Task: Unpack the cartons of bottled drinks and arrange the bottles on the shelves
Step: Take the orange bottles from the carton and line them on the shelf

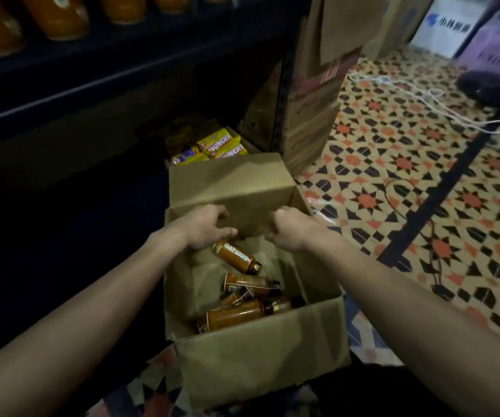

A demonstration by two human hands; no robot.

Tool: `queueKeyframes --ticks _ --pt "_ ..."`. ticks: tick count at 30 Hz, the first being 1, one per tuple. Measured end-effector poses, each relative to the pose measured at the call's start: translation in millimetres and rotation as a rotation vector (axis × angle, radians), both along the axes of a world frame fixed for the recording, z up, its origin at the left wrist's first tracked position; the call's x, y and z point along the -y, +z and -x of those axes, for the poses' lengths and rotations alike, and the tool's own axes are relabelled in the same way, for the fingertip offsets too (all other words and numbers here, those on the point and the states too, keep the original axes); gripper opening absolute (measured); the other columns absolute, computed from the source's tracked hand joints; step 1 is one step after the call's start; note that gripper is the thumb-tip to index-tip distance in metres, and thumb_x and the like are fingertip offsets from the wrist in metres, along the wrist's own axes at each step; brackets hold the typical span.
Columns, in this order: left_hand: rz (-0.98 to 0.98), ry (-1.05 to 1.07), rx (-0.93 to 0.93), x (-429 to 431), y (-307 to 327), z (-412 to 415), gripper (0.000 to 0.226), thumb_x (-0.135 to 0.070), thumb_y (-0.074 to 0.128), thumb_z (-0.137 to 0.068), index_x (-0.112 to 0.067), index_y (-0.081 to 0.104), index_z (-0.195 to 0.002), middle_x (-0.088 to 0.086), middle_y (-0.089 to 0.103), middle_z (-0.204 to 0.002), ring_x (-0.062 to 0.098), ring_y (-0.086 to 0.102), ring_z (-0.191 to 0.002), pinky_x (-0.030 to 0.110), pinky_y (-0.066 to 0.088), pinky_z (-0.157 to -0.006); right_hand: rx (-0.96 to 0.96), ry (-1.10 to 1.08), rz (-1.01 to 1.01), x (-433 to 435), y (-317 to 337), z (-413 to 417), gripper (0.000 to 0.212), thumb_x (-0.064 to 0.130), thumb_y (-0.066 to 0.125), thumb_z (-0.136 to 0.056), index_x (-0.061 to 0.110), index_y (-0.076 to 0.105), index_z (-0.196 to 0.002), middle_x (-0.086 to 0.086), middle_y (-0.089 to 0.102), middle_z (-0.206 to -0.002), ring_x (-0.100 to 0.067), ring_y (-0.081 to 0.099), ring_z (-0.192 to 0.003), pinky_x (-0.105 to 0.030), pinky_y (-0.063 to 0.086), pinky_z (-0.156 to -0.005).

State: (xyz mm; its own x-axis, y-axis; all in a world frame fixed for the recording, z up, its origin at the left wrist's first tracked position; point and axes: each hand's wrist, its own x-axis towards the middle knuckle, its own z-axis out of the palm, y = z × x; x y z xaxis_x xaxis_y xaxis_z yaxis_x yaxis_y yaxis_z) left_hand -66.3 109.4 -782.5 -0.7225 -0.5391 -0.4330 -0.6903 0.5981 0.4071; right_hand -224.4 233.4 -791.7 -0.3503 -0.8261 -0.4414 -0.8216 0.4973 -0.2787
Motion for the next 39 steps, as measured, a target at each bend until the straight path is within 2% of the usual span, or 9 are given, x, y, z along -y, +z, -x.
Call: queueKeyframes --ticks 5,11,14,17,23,26,31,34,39 --pt "-0.104 -0.031 0.115 4.2 -58.1 7.4 0.046 -0.038 0.064 -0.093 -0.016 0.054 -0.133 0.004 0.061 -0.121 0.015 0.057 -0.103 0.028 0.045 -0.088 0.083 -0.025 -0.185 -2.5 -64.5 6.6 0.021 0.026 0.065 -0.096 0.014 0.065 -0.114 -0.003 0.066 -0.109 -0.021 0.064 -0.097 -0.036 0.054 -0.087" --pt "-0.259 0.002 0.185 4.8 -101.0 4.7 0.039 -0.035 0.064 -0.093 -0.018 0.056 -0.128 -0.004 0.064 -0.112 0.013 0.061 -0.103 0.029 0.048 -0.093 0.224 -0.001 -0.436 3.5 -118.9 4.0 0.031 0.022 0.069 -0.091 0.021 0.058 -0.119 -0.005 0.063 -0.118 -0.021 0.06 -0.101 -0.039 0.051 -0.093" --pt "-0.266 -0.036 0.229 6.3 -116.0 1.5 0.042 -0.036 0.061 -0.096 -0.016 0.055 -0.132 0.003 0.063 -0.124 0.017 0.06 -0.11 0.03 0.048 -0.093 0.316 -0.01 -0.497 5.2 -137.0 0.1 0.037 0.016 0.067 -0.092 0.02 0.052 -0.126 -0.004 0.06 -0.117 -0.021 0.057 -0.104 -0.038 0.048 -0.095" --pt "-0.271 -0.043 0.257 6.7 -125.0 -1.3 0.049 -0.039 0.059 -0.096 -0.016 0.049 -0.139 0.005 0.058 -0.133 0.019 0.058 -0.116 0.033 0.048 -0.096 0.355 -0.063 -0.48 2.8 -151.9 -2.5 0.044 0.015 0.067 -0.093 0.017 0.049 -0.133 -0.002 0.054 -0.108 -0.019 0.053 -0.1 -0.037 0.046 -0.092" --pt "-0.276 -0.028 0.262 3.8 -134.6 -6.5 0.052 -0.038 0.061 -0.095 -0.016 0.047 -0.141 0.005 0.055 -0.138 0.02 0.054 -0.123 0.032 0.044 -0.097 0.272 -0.052 -0.485 -0.7 -163.1 -6.4 0.046 0.017 0.068 -0.093 0.014 0.05 -0.135 -0.008 0.056 -0.127 -0.025 0.056 -0.117 -0.041 0.047 -0.103" --pt "-0.281 -0.019 0.257 -1.6 -136.3 -14.0 0.049 -0.037 0.062 -0.095 -0.016 0.05 -0.138 0.003 0.058 -0.133 0.019 0.056 -0.119 0.033 0.046 -0.097 0.283 -0.034 -0.521 0.9 -153.6 -1.0 0.045 0.02 0.07 -0.092 0.016 0.053 -0.133 -0.008 0.059 -0.128 -0.024 0.058 -0.115 -0.038 0.049 -0.098" --pt "-0.239 -0.033 0.242 -10.1 -142.2 -20.9 0.017 -0.038 0.065 -0.092 -0.022 0.062 -0.096 0.002 0.063 -0.103 0.016 0.061 -0.093 0.033 0.052 -0.082 0.345 -0.129 -0.434 1.8 -138.2 13.9 0.052 0.042 0.075 -0.084 0.021 0.055 -0.128 -0.002 0.062 -0.116 -0.021 0.059 -0.106 -0.041 0.05 -0.096" --pt "-0.281 -0.038 0.195 -22.5 -141.4 -17.2 0.019 -0.036 0.066 -0.091 -0.025 0.055 -0.082 -0.002 0.059 -0.087 0.011 0.056 -0.079 0.03 0.047 -0.07 0.298 -0.105 -0.315 5.7 -124.9 16.1 0.041 0.053 0.073 -0.081 0.019 0.064 -0.101 -0.002 0.066 -0.098 -0.019 0.062 -0.091 -0.037 0.053 -0.083" --pt "-0.348 -0.14 0.238 -47.2 -154.5 -11.2 0.024 -0.046 0.068 -0.086 -0.03 0.059 -0.101 -0.005 0.065 -0.106 0.014 0.061 -0.097 0.038 0.053 -0.088 0.087 -0.086 -0.218 -3.2 -100.3 21.5 0.05 0.059 0.073 -0.079 0.013 0.065 -0.098 -0.002 0.064 -0.088 -0.02 0.064 -0.083 -0.039 0.058 -0.079"
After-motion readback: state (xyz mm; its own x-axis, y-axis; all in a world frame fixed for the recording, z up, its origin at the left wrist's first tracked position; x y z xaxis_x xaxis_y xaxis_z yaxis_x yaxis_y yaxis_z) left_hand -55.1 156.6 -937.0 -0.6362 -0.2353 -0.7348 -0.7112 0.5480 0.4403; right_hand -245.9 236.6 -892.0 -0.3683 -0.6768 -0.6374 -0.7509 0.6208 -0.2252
